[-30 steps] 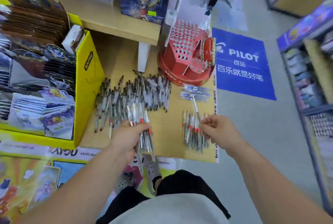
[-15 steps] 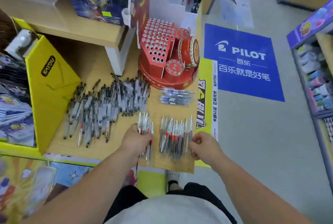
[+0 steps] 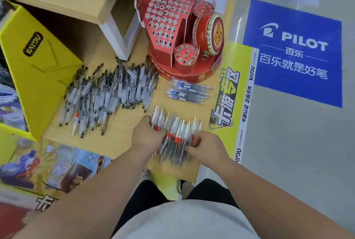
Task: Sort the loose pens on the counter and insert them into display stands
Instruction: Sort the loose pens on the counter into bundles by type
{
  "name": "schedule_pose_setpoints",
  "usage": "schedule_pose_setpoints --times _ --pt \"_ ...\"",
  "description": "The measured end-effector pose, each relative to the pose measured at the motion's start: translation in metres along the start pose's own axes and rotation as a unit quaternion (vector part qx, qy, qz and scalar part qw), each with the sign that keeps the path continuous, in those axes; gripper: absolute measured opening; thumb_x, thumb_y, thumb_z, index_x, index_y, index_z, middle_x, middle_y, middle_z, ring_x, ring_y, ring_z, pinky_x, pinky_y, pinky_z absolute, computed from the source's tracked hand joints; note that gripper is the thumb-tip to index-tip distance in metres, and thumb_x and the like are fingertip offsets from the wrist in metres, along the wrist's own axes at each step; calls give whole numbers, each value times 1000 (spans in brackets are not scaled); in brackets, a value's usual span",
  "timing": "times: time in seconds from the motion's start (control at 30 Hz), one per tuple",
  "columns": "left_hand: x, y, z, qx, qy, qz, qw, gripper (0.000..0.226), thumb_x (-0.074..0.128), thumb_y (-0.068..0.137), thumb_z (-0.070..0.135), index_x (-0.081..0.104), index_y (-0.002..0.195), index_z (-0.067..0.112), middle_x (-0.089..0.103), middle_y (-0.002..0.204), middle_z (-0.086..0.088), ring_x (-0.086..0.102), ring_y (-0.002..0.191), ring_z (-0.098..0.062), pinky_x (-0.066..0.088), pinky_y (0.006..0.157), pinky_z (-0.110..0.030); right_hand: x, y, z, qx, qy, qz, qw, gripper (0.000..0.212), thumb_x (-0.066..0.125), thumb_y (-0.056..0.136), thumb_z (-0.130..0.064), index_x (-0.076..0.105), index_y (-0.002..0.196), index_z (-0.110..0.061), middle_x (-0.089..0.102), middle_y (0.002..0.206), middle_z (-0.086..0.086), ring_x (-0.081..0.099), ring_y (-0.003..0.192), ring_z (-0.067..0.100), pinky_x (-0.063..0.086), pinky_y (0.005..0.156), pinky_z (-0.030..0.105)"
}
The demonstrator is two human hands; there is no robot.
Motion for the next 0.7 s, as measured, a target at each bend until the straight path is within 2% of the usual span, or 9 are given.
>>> schedule_pose_setpoints --times 0.07,0.17,0.23,0.3,0.37,0.43,0.5,0.57,0.7 --pt "1 1 1 20 6 -2 1000 38 76 83 24 57 114 13 67 91 -5 66 78 -23 56 66 -34 0 1 1 1 9 20 1000 38 84 72 -39 53 85 -19 59 78 -1 57 72 19 48 64 37" --pt "1 0 0 43 35 -2 998 59 77 84 30 53 134 9 62 120 -8 58 92 -20 47 76 -27 0 -2 0 15 41 33 999 69 89 68 -36 48 121 -21 56 85 -6 61 78 18 46 60 33" --pt "-1 -2 -1 51 45 -7 998 68 77 86 33 48 142 7 56 135 -12 57 104 -23 42 82 -26 0 -3 -1 16 65 41 997 99 91 68 -32 30 146 -22 55 85 -7 62 78 17 42 58 28" --pt "-5 -2 -4 57 45 -11 997 80 78 85 36 41 150 6 50 146 -13 55 121 -26 44 92 -29 0 -6 -3 10 82 43 996 116 91 70 -30 14 157 -23 55 84 -7 60 75 14 45 60 28" --pt "-8 0 -8 71 51 -14 996 89 80 82 40 38 153 8 48 150 -12 51 130 -27 43 101 -31 0 -9 -4 6 95 41 995 109 90 71 -27 21 155 -19 54 81 -12 55 69 3 43 59 20" --pt "-12 1 -11 84 59 -11 995 93 82 81 43 37 154 7 46 151 -13 49 133 -28 42 105 -32 -1 -12 -7 -1 102 38 994 100 90 73 -24 29 151 -19 50 80 -18 51 67 -4 36 54 11" --pt "-15 2 -13 98 67 -6 993 94 82 81 44 36 154 7 44 152 -15 47 135 -29 40 106 -31 0 -12 -8 0 110 38 993 99 89 74 -24 29 153 -20 49 80 -19 51 68 -5 37 54 10" --pt "-18 4 -13 108 68 -4 992 93 81 81 44 36 154 8 43 153 -15 47 135 -28 39 106 -30 2 -11 -8 6 117 42 992 98 87 76 -26 28 154 -22 49 82 -18 53 72 1 39 60 14" --pt "-20 10 -12 122 71 -2 990 86 78 85 44 39 152 7 43 152 -13 51 128 -26 37 99 -24 6 -6 -8 19 116 58 991 98 86 77 -31 27 156 -25 55 82 -6 58 78 13 51 72 33"
Point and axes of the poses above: each hand's wrist, its own y-axis towards the middle knuckle, its own x-axis out of the palm, z = x × y, the point moved 2 cm from there along y, towards the middle knuckle
